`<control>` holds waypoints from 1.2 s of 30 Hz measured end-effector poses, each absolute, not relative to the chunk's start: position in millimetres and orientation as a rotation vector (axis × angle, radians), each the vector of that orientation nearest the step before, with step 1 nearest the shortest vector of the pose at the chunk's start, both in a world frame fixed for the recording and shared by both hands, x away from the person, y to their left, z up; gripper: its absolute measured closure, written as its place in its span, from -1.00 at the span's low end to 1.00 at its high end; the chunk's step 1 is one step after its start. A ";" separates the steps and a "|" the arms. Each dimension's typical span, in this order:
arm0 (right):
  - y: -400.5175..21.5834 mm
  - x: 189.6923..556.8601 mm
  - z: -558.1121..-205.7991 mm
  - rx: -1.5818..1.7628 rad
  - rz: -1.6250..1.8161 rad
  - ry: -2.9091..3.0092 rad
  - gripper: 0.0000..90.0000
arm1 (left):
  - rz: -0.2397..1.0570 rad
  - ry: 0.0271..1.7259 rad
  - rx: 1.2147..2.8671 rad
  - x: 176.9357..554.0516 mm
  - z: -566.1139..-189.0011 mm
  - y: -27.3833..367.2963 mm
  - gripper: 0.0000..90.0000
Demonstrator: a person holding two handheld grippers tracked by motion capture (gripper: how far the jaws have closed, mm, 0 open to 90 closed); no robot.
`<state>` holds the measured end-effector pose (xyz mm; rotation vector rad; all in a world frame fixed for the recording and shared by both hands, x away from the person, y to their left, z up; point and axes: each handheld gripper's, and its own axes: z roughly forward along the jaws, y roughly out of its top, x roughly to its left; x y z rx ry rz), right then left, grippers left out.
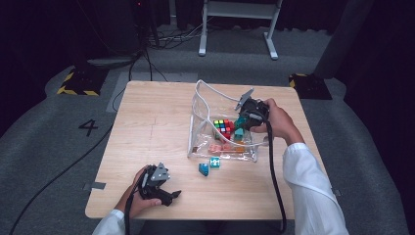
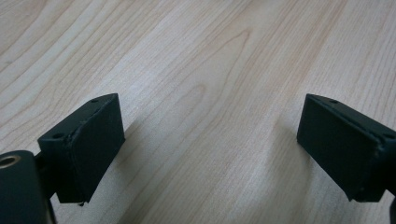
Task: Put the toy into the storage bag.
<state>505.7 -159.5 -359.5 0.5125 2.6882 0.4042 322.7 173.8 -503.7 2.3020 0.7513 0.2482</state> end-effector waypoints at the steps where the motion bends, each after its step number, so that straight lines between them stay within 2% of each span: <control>1: -163.7 506.3 -359.2 0.515 0.402 2.692 0.32 | 0.248 0.751 2.302 322.7 -503.7 173.8 -0.83; 10: -199.7 504.0 -356.6 0.586 0.384 2.687 0.32 | 0.249 0.750 2.302 322.8 -503.7 173.8 -0.83; 18: -223.2 497.3 -349.9 0.573 0.562 2.668 0.31 | 0.248 0.753 2.303 322.6 -503.6 173.9 -0.83; 25: -233.0 491.6 -344.0 0.621 0.679 2.621 0.13 | 0.248 0.752 2.303 322.7 -503.7 173.9 -0.83; 33: -242.8 464.2 -327.5 0.646 0.824 2.529 -0.12 | 0.246 0.748 2.303 323.2 -503.7 173.7 -0.84; 36: -243.7 454.2 -322.8 0.686 0.851 2.490 -0.16 | 0.246 0.748 2.303 323.2 -503.7 173.7 -0.84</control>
